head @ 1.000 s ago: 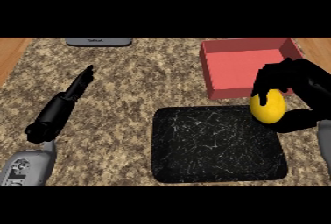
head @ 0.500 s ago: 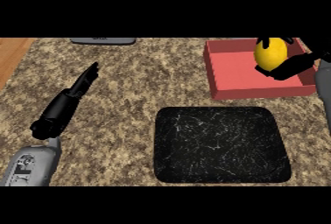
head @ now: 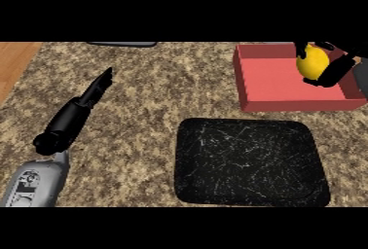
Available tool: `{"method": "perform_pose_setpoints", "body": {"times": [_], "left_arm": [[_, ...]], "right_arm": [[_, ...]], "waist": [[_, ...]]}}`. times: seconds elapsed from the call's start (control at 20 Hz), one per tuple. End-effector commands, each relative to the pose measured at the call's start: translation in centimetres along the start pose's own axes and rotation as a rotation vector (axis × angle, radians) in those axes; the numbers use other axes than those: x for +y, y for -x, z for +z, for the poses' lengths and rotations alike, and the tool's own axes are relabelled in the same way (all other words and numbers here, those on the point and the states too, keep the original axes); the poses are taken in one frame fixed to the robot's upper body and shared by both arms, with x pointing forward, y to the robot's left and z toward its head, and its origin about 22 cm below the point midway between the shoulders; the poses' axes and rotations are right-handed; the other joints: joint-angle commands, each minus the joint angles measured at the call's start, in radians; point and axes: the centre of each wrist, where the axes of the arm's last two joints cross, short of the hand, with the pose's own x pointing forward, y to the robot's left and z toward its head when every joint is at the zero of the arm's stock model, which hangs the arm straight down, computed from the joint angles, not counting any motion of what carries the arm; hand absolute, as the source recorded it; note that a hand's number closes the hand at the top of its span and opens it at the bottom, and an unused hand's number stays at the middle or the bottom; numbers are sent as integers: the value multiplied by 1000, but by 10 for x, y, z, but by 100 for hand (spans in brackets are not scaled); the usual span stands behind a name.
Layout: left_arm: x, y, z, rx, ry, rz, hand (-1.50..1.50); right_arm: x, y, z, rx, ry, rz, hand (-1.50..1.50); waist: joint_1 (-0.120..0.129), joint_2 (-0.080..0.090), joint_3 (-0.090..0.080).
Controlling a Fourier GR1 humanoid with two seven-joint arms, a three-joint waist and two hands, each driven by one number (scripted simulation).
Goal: Pick the lemon from the tray and place it in the cardboard box
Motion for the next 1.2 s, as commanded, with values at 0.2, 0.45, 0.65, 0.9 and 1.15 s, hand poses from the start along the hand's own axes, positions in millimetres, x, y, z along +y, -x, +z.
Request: {"method": "perform_pose_setpoints", "body": {"times": [0.2, 0.45, 0.65, 0.9, 1.15], "left_arm": [[2, 4, 5, -16, 4, -11, 0], [-8, -6, -8, -18, 17, -1, 0], [-4, 0, -2, -4, 16, -1, 0], [-3, -5, -8, -14, -2, -1, 0], [-3, -11, -7, -29, 8, -9, 0]], "right_arm": [[17, 36, 16, 69, -266, 57, -150], [12, 39, 14, -120, -267, -43, -150], [18, 30, -5, -253, -37, -286, -150], [37, 38, -4, -268, 161, -786, -150], [23, 53, 20, -138, 230, -1004, -150]], "waist": [[15, 8, 1], [14, 7, 2], [22, 8, 4], [2, 4, 5], [19, 8, 5]]}}
